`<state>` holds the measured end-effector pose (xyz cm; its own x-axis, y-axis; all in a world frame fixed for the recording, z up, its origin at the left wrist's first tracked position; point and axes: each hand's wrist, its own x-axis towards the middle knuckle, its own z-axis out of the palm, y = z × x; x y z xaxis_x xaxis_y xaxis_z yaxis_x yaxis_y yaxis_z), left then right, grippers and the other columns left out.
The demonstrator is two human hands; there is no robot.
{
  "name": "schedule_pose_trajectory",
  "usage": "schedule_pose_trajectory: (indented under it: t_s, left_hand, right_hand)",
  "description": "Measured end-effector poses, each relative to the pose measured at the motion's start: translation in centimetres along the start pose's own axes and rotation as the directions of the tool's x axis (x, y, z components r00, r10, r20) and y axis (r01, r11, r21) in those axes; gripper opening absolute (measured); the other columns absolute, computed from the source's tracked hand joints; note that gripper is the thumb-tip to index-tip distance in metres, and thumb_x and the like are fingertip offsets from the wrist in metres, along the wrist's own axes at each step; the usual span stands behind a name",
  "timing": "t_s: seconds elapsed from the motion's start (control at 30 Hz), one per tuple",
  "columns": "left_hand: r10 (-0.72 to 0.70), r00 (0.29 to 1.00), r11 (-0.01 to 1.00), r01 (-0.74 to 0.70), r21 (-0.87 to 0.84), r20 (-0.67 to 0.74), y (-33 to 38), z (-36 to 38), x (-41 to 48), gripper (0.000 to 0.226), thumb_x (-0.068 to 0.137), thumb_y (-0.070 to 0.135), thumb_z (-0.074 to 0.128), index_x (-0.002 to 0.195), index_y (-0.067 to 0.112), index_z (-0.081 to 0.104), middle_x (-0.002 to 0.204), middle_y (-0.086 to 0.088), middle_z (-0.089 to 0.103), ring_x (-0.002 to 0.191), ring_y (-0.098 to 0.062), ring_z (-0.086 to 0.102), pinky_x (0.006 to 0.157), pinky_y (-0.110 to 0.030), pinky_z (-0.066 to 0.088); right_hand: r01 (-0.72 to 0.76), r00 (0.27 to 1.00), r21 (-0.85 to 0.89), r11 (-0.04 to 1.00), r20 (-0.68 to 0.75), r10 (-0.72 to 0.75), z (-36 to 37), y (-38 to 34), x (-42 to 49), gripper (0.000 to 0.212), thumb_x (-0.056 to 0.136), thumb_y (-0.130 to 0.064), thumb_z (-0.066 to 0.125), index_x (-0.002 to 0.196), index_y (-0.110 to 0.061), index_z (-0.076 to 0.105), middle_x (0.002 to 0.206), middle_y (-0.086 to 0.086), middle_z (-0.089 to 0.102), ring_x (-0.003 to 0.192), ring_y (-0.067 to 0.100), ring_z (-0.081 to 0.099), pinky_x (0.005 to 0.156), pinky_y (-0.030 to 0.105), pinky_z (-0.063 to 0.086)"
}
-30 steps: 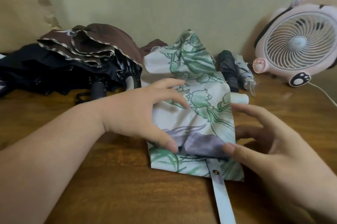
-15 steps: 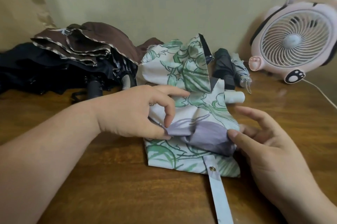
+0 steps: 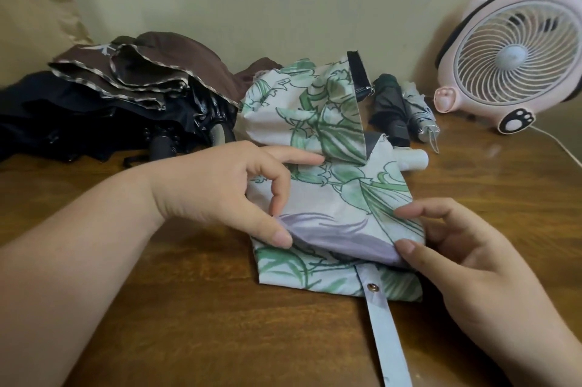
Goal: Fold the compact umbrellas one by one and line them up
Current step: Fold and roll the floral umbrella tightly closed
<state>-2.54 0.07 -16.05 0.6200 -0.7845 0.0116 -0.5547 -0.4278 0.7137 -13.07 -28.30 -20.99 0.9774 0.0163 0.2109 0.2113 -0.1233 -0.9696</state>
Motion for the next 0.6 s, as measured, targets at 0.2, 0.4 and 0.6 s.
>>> schedule_pose_trajectory:
  t_s: [0.2, 0.4, 0.6]
  left_hand:
    - [-0.154, 0.975, 0.974, 0.177, 0.138, -0.158, 0.4, 1.2, 1.0, 0.04, 0.081, 0.073, 0.065, 0.08, 0.033, 0.067, 0.144, 0.037, 0.043, 0.138, 0.015, 0.033, 0.123, -0.034, 0.023]
    - [-0.263, 0.964, 0.888, 0.225, 0.4, 0.042, 1.4, 2.1, 0.8, 0.076, 0.076, 0.078, 0.063, 0.142, 0.069, 0.026, 0.149, 0.043, 0.004, 0.128, 0.02, 0.0, 0.113, -0.021, 0.0]
    - [-0.273, 0.96, 0.824, 0.198, 0.532, 0.066, 0.5, 2.2, 1.3, 0.075, 0.081, 0.085, 0.032, 0.146, 0.073, -0.005, 0.163, 0.017, 0.004, 0.136, 0.009, 0.0, 0.113, -0.027, -0.011]
  right_hand:
    - [0.019, 0.999, -0.144, 0.989, -0.036, -0.024, 0.0, 0.1, -0.3, 0.047, 0.075, -0.054, 0.081, 0.109, -0.024, 0.071, 0.08, 0.024, 0.067, 0.077, 0.05, 0.059, 0.067, 0.043, 0.05]
    - [0.07, 0.996, -0.299, 0.952, -0.034, -0.084, 0.0, 0.0, -0.6, 0.025, 0.075, -0.03, 0.076, 0.1, -0.028, 0.072, 0.066, 0.01, 0.055, 0.055, 0.022, 0.045, 0.052, 0.022, 0.037]
    - [0.072, 0.992, -0.546, 0.835, -0.044, -0.114, -0.1, -0.2, -0.9, 0.018, 0.079, -0.014, 0.082, 0.085, -0.028, 0.073, 0.066, -0.003, 0.06, 0.061, 0.015, 0.056, 0.057, 0.016, 0.042]
